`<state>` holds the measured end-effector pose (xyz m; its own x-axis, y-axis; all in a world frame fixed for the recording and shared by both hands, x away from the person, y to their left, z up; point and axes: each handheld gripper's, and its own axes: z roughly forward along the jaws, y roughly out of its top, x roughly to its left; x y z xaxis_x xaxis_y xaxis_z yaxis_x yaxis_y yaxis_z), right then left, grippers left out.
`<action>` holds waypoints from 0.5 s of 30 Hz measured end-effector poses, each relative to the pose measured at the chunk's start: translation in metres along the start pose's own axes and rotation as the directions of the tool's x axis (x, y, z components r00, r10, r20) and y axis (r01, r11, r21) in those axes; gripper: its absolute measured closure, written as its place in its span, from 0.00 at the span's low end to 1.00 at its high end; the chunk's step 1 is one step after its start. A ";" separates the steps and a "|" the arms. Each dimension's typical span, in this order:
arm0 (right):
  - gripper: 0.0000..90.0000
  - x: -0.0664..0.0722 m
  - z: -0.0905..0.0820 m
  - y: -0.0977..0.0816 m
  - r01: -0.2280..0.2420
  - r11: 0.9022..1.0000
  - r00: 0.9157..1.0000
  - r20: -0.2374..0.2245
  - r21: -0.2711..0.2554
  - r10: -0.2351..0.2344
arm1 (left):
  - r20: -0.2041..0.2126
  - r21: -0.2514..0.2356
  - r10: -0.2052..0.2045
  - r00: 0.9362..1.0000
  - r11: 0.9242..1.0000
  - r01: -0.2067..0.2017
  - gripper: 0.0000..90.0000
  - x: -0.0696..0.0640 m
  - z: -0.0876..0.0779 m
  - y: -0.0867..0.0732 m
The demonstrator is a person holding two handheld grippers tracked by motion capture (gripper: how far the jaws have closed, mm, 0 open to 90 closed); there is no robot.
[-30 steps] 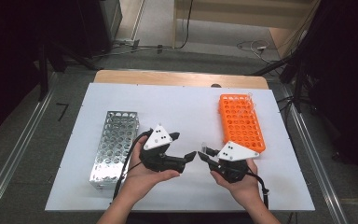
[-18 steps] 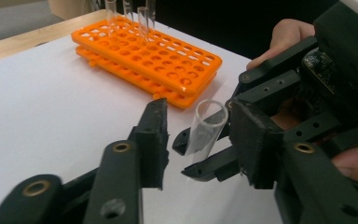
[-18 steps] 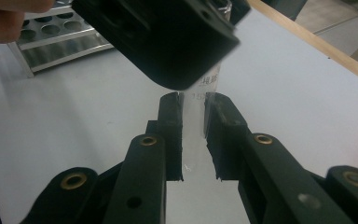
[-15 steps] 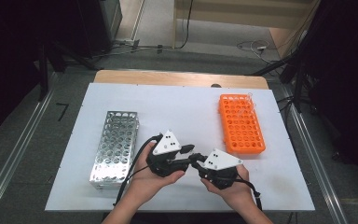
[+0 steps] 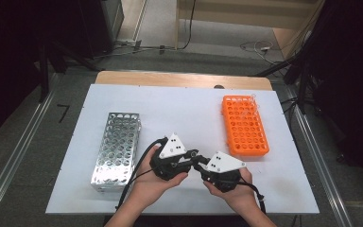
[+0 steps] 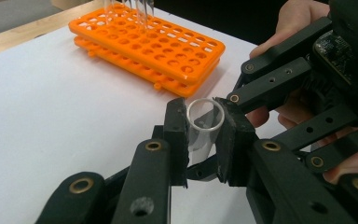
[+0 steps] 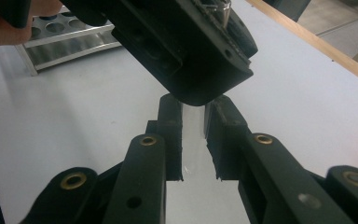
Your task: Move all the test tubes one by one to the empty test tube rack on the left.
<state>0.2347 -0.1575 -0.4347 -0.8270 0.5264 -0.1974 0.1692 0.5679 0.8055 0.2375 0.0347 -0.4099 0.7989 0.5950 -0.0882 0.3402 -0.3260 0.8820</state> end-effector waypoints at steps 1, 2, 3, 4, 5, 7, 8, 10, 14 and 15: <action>0.82 0.000 0.000 0.000 0.000 1.000 1.000 0.000 0.000 0.000 | 0.000 0.000 0.000 1.000 1.000 0.000 0.84 0.000 0.000 0.000; 0.82 -0.001 0.001 -0.001 -0.004 1.000 1.000 -0.005 -0.007 0.004 | -0.001 0.000 0.002 1.000 1.000 -0.002 0.84 0.000 0.000 0.000; 0.82 -0.001 0.001 -0.001 -0.014 1.000 1.000 -0.010 -0.008 0.014 | 0.002 0.001 -0.005 1.000 1.000 0.005 0.84 0.000 -0.001 0.000; 0.81 -0.001 0.001 -0.001 -0.018 1.000 1.000 -0.014 -0.011 0.017 | 0.006 -0.002 -0.010 1.000 1.000 0.010 0.84 0.001 -0.002 0.000; 0.80 -0.002 0.000 -0.001 -0.031 0.999 0.999 -0.026 -0.014 0.030 | 0.011 -0.007 -0.016 1.000 1.000 0.016 0.84 0.001 -0.002 0.000; 0.71 -0.004 0.000 -0.001 -0.050 0.998 0.998 -0.050 -0.027 0.049 | 0.012 -0.010 -0.022 1.000 1.000 0.022 0.84 0.002 -0.003 0.000; 0.62 -0.006 -0.001 -0.002 -0.062 0.997 0.996 -0.072 -0.038 0.059 | 0.013 -0.012 -0.026 1.000 1.000 0.026 0.84 0.003 -0.004 0.000; 0.50 -0.009 -0.002 -0.003 -0.074 0.995 0.991 -0.112 -0.061 0.067 | 0.012 -0.014 -0.033 0.999 0.999 0.033 0.84 0.006 -0.006 0.000; 0.23 -0.016 -0.008 -0.008 -0.125 0.989 0.986 -0.119 -0.079 0.115 | -0.001 -0.014 -0.038 0.999 0.999 0.038 0.84 0.010 -0.010 0.001; 0.17 -0.019 -0.009 -0.010 -0.136 0.987 0.984 -0.123 -0.082 0.126 | -0.008 -0.018 -0.044 0.999 0.999 0.043 0.84 0.011 -0.012 0.001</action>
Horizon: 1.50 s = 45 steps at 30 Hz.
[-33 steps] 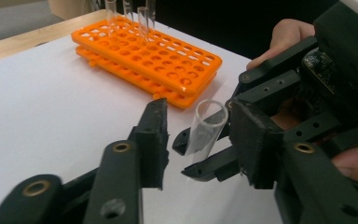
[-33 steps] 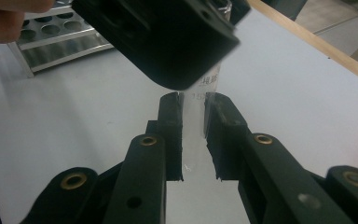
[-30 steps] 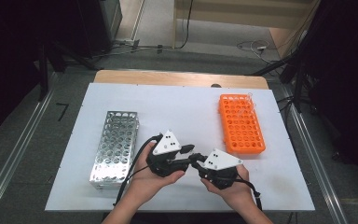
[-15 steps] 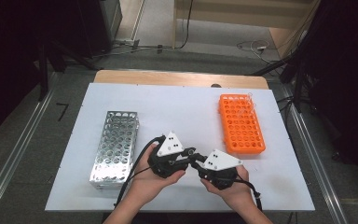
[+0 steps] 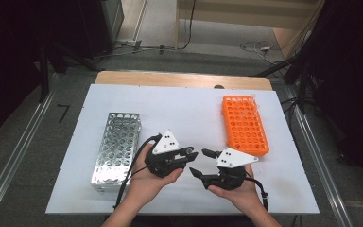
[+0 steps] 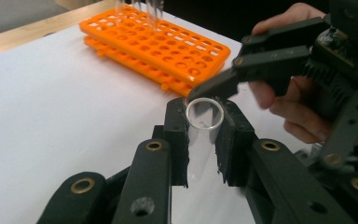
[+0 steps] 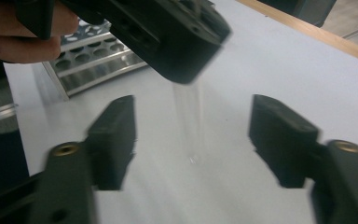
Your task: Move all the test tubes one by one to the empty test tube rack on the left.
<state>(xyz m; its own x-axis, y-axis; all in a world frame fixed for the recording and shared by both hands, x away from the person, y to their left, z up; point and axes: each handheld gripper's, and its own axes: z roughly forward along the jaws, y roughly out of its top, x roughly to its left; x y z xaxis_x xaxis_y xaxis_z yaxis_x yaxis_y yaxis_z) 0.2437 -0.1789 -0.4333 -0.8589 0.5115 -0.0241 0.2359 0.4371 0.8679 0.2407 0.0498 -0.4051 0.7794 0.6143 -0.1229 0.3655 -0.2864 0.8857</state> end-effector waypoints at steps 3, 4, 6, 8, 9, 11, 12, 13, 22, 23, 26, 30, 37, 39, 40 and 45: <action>0.03 -0.009 -0.009 -0.004 -0.038 0.999 0.999 0.012 -0.020 0.038 | -0.013 -0.002 -0.006 1.000 1.000 0.006 0.84 0.005 -0.005 0.000; 0.00 -0.012 -0.014 -0.005 -0.051 0.998 0.999 0.012 -0.029 0.051 | -0.018 -0.006 -0.010 1.000 1.000 0.010 0.84 0.007 -0.007 0.000; 0.00 -0.016 -0.018 -0.007 -0.062 0.997 0.998 0.015 -0.038 0.062 | -0.028 -0.007 -0.017 0.999 1.000 0.017 0.84 0.011 -0.010 0.001; 0.00 -0.023 -0.026 -0.009 -0.082 0.995 0.996 0.027 -0.056 0.084 | -0.043 -0.006 -0.018 0.999 1.000 0.018 0.84 0.016 -0.014 0.002; 0.00 -0.027 -0.030 -0.011 -0.092 0.993 0.995 0.023 -0.071 0.093 | -0.051 -0.010 -0.019 0.999 1.000 0.018 0.84 0.018 -0.015 0.003; 0.00 -0.034 -0.041 -0.016 -0.111 0.990 0.993 0.033 -0.085 0.114 | -0.066 -0.017 -0.020 0.998 1.000 0.019 0.84 0.022 -0.019 0.005; 0.00 -0.036 -0.044 -0.019 -0.111 0.990 0.993 0.042 -0.083 0.115 | -0.068 -0.020 -0.025 0.997 1.000 0.023 0.84 0.024 -0.021 0.006; 0.00 -0.038 -0.047 -0.021 -0.113 0.991 0.992 0.054 -0.076 0.117 | -0.073 -0.020 -0.023 0.997 1.000 0.021 0.84 0.026 -0.023 0.007; 0.00 -0.050 -0.073 -0.045 -0.141 0.988 0.984 0.104 -0.056 0.146 | -0.124 -0.035 -0.034 0.992 0.999 0.030 0.84 0.047 -0.041 0.015; 0.00 -0.050 -0.073 -0.045 -0.141 0.988 0.984 0.104 -0.056 0.146 | -0.130 -0.035 -0.035 0.991 0.999 0.030 0.84 0.049 -0.042 0.016; 0.00 -0.055 -0.081 -0.053 -0.154 0.986 0.979 0.126 -0.059 0.160 | -0.147 -0.037 -0.044 0.988 0.999 0.039 0.84 0.056 -0.046 0.017; 0.00 -0.063 -0.089 -0.062 -0.174 0.983 0.974 0.136 -0.060 0.180 | -0.173 -0.037 -0.044 0.984 0.999 0.038 0.84 0.065 -0.051 0.018; 0.00 -0.071 -0.094 -0.069 -0.208 0.976 0.965 0.152 -0.070 0.216 | -0.228 -0.047 -0.078 0.970 0.996 0.069 0.84 0.085 -0.064 0.021; 0.00 -0.072 -0.095 -0.068 -0.203 0.976 0.965 0.155 -0.074 0.213 | -0.246 -0.048 -0.084 0.966 0.996 0.075 0.84 0.091 -0.069 0.022; 0.00 -0.072 -0.095 -0.068 -0.205 0.976 0.964 0.153 -0.077 0.215 | -0.255 -0.045 -0.087 0.963 0.996 0.078 0.84 0.094 -0.071 0.023; 0.00 -0.074 -0.098 -0.069 -0.206 0.975 0.963 0.160 -0.081 0.217 | -0.296 -0.034 -0.100 0.950 0.995 0.095 0.84 0.110 -0.078 0.026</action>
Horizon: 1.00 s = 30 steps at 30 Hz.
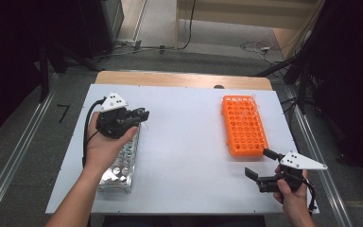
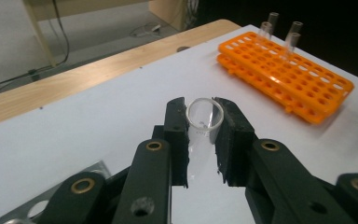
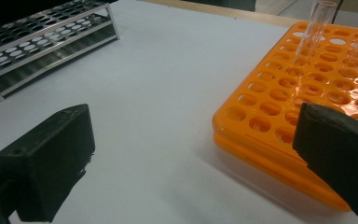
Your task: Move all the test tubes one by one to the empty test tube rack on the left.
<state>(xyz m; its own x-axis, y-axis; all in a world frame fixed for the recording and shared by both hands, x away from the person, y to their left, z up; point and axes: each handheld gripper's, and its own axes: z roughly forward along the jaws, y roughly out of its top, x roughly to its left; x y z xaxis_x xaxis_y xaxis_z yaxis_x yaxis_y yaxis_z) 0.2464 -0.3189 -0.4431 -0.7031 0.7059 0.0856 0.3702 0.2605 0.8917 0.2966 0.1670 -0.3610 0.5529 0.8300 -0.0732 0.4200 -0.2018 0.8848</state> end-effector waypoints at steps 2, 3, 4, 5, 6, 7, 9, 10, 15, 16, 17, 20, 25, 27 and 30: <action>0.00 0.000 0.000 0.000 -0.003 1.000 1.000 0.001 0.003 0.003 | -0.015 0.006 -0.003 1.000 1.000 0.003 0.84 0.006 0.001 0.000; 0.00 0.000 0.000 0.000 -0.003 1.000 1.000 0.001 0.003 0.003 | -0.020 0.010 -0.004 1.000 1.000 0.005 0.84 0.009 0.002 0.000; 0.00 0.000 0.000 0.000 -0.003 1.000 1.000 0.001 0.003 0.003 | -0.027 0.014 -0.007 1.000 1.000 0.007 0.84 0.011 0.003 0.000; 0.00 0.001 0.000 0.000 0.001 1.000 1.000 0.002 0.003 -0.001 | -0.033 0.015 -0.011 0.999 1.000 0.011 0.84 0.014 0.003 0.000; 0.00 0.001 0.000 0.000 0.004 1.000 1.000 0.002 0.003 -0.004 | -0.039 0.020 -0.011 0.999 1.000 0.012 0.84 0.017 0.004 0.001; 0.00 0.001 0.000 0.000 0.003 1.000 1.000 0.001 0.002 -0.003 | -0.045 0.024 -0.011 0.999 1.000 0.012 0.84 0.020 0.004 0.001; 0.00 0.002 0.000 0.000 0.003 1.000 1.000 0.002 0.004 -0.003 | -0.060 0.028 -0.017 0.998 0.999 0.019 0.84 0.025 0.006 0.001; 0.00 0.002 0.001 0.000 0.007 1.000 1.000 0.003 0.005 -0.007 | -0.064 0.028 -0.021 0.998 0.999 0.022 0.84 0.028 0.007 0.001; 0.00 0.002 0.001 -0.001 0.007 1.000 1.000 0.003 0.008 -0.007 | -0.093 0.039 -0.030 0.995 0.999 0.033 0.84 0.042 0.013 -0.001; 0.00 0.002 0.001 -0.001 0.005 1.000 1.000 0.004 0.009 -0.005 | -0.099 0.043 -0.029 0.995 0.999 0.033 0.84 0.044 0.015 -0.001; 0.00 0.002 0.001 -0.002 0.005 1.000 1.000 0.004 0.008 -0.005 | -0.104 0.044 -0.031 0.994 0.998 0.036 0.84 0.046 0.017 -0.002; 0.00 0.002 0.000 -0.002 0.003 1.000 1.000 0.005 0.008 -0.003 | -0.118 0.052 -0.036 0.992 0.998 0.042 0.84 0.050 0.023 -0.004; 0.00 0.001 0.000 -0.002 0.003 1.000 1.000 0.005 0.007 -0.003 | -0.142 0.072 -0.016 0.990 0.997 0.026 0.84 0.051 0.030 -0.005; 0.00 0.000 -0.001 -0.002 0.000 1.000 1.000 0.007 0.005 0.000 | -0.156 0.085 -0.005 0.988 0.996 0.018 0.84 0.051 0.033 -0.006; 0.00 0.000 -0.001 -0.002 -0.002 1.000 1.000 0.008 0.004 0.002 | -0.162 0.100 -0.007 0.987 0.995 0.023 0.84 0.053 0.037 -0.008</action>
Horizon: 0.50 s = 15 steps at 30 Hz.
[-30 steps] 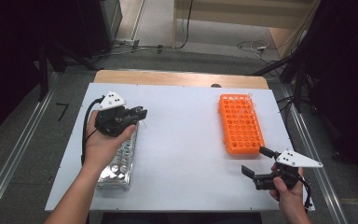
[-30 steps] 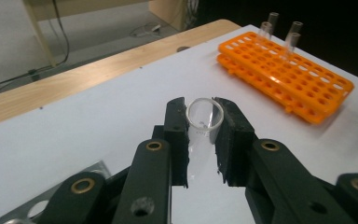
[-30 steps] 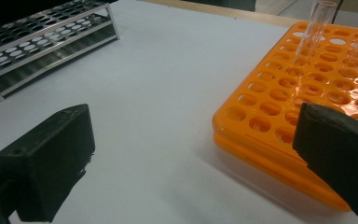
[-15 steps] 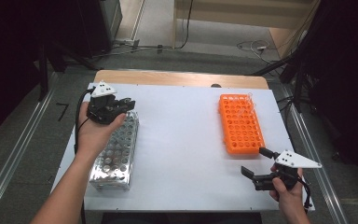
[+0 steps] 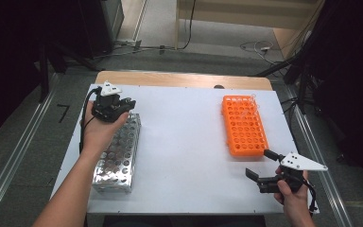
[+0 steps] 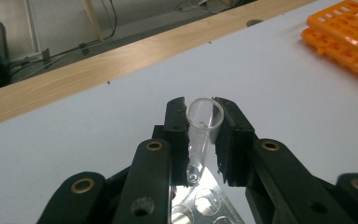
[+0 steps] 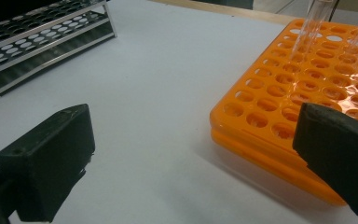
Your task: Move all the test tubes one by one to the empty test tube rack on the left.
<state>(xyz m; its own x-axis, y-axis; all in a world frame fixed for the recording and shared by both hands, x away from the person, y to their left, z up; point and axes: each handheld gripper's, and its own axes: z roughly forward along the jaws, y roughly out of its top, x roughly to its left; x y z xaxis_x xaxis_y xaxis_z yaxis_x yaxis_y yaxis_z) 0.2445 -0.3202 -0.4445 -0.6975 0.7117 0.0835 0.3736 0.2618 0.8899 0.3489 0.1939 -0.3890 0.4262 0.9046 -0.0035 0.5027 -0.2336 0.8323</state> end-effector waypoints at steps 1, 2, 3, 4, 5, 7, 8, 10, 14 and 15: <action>0.00 0.000 0.000 0.000 0.000 1.000 1.000 0.002 0.000 0.000 | 0.001 0.005 -0.001 1.000 1.000 0.001 0.84 0.000 0.002 -0.001; 0.00 0.000 0.000 0.000 -0.001 1.000 1.000 0.000 0.000 0.001 | 0.003 0.012 -0.003 1.000 1.000 0.003 0.84 0.000 0.003 -0.002; 0.00 0.000 0.000 0.000 -0.001 1.000 1.000 0.000 0.000 0.001 | 0.003 0.022 0.003 1.000 1.000 -0.003 0.84 0.001 0.005 -0.003; 0.00 0.000 0.000 0.000 0.002 1.000 1.000 0.001 -0.001 -0.002 | 0.001 0.026 -0.001 1.000 1.000 0.001 0.84 0.001 0.007 -0.004; 0.00 0.000 0.000 0.000 0.001 1.000 1.000 0.001 0.000 -0.001 | 0.002 0.031 -0.008 1.000 1.000 0.008 0.84 0.002 0.008 -0.006; 0.00 0.000 0.000 0.000 -0.002 1.000 1.000 0.001 -0.001 0.002 | 0.005 0.041 -0.015 1.000 0.999 0.015 0.84 0.004 0.012 -0.008; 0.00 0.000 0.000 0.000 -0.001 1.000 1.000 0.002 -0.001 0.001 | 0.007 0.047 -0.019 1.000 0.999 0.019 0.84 0.004 0.014 -0.009; 0.00 0.000 0.000 0.000 0.000 1.000 1.000 0.001 0.000 0.000 | 0.008 0.057 -0.015 1.000 0.998 0.015 0.84 0.004 0.017 -0.011; 0.00 0.000 0.000 0.000 -0.004 1.000 1.000 0.001 -0.003 0.004 | 0.013 0.078 -0.013 1.000 0.997 0.012 0.84 0.002 0.023 -0.012; 0.00 0.000 0.000 0.001 -0.006 1.000 1.000 0.000 -0.003 0.006 | 0.014 0.083 -0.016 1.000 0.996 0.014 0.84 0.003 0.025 -0.012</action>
<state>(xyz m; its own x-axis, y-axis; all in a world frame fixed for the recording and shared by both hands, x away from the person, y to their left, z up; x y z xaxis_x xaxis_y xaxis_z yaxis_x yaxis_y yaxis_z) 0.2445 -0.3201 -0.4439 -0.6952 0.7133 0.0882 0.3756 0.2559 0.8908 0.3628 0.1902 -0.4127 0.4285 0.9032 -0.0241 0.5693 -0.2492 0.7834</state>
